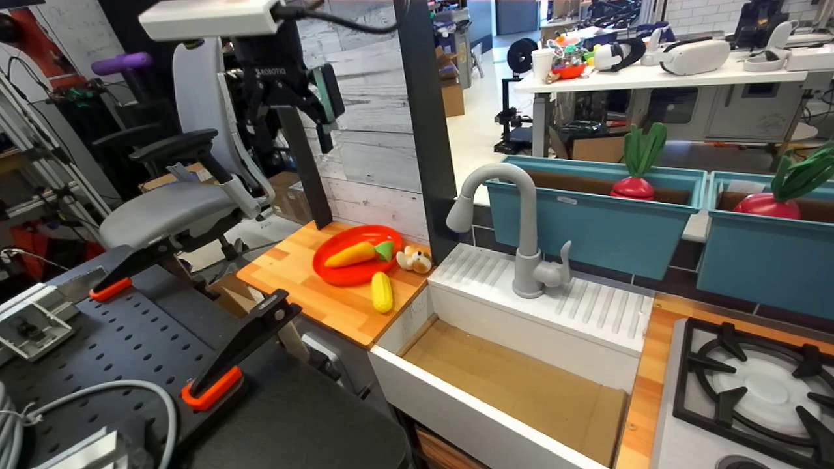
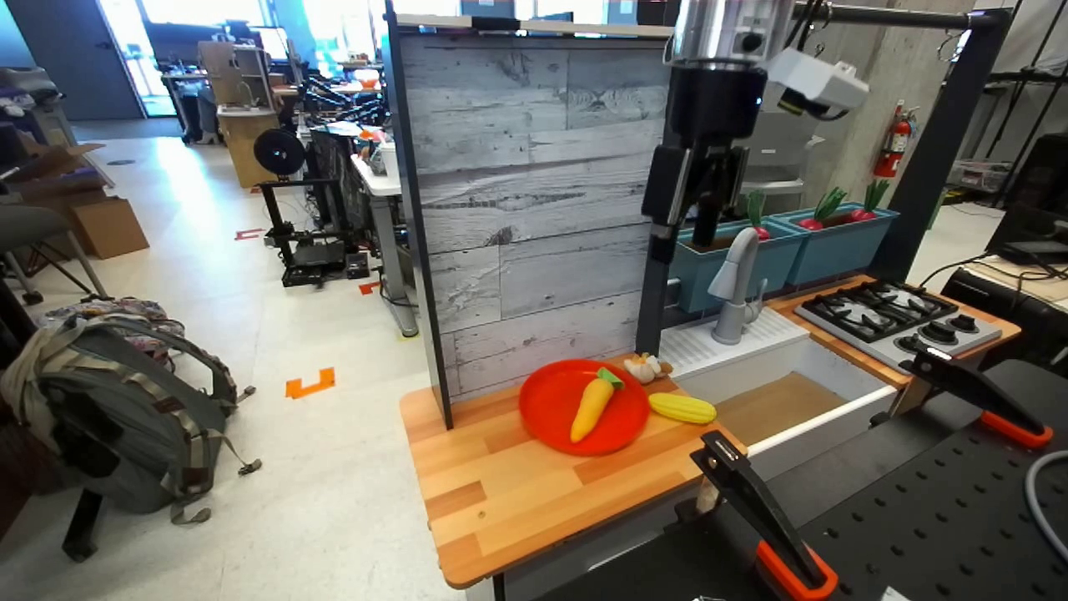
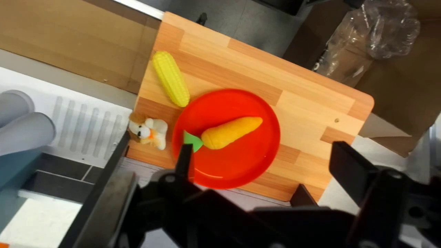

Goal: Pick up the carrot plushie from the plate and put it on the table

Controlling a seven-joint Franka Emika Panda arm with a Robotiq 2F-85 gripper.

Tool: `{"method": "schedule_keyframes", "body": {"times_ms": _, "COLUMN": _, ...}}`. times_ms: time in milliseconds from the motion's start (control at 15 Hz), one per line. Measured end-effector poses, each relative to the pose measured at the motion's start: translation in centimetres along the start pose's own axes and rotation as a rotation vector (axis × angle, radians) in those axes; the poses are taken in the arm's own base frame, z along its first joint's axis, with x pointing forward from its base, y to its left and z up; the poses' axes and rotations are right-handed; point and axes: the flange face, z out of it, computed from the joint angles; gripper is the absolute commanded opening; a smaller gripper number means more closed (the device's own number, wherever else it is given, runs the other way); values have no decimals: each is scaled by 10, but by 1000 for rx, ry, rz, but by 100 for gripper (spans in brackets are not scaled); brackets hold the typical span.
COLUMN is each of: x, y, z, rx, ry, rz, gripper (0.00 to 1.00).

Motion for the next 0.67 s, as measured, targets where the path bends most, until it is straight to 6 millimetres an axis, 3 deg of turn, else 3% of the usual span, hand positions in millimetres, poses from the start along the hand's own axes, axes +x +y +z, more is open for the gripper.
{"method": "schedule_keyframes", "body": {"times_ms": 667, "x": 41, "y": 25, "z": 100, "rx": 177, "ry": -4, "rz": -16, "gripper": 100}}
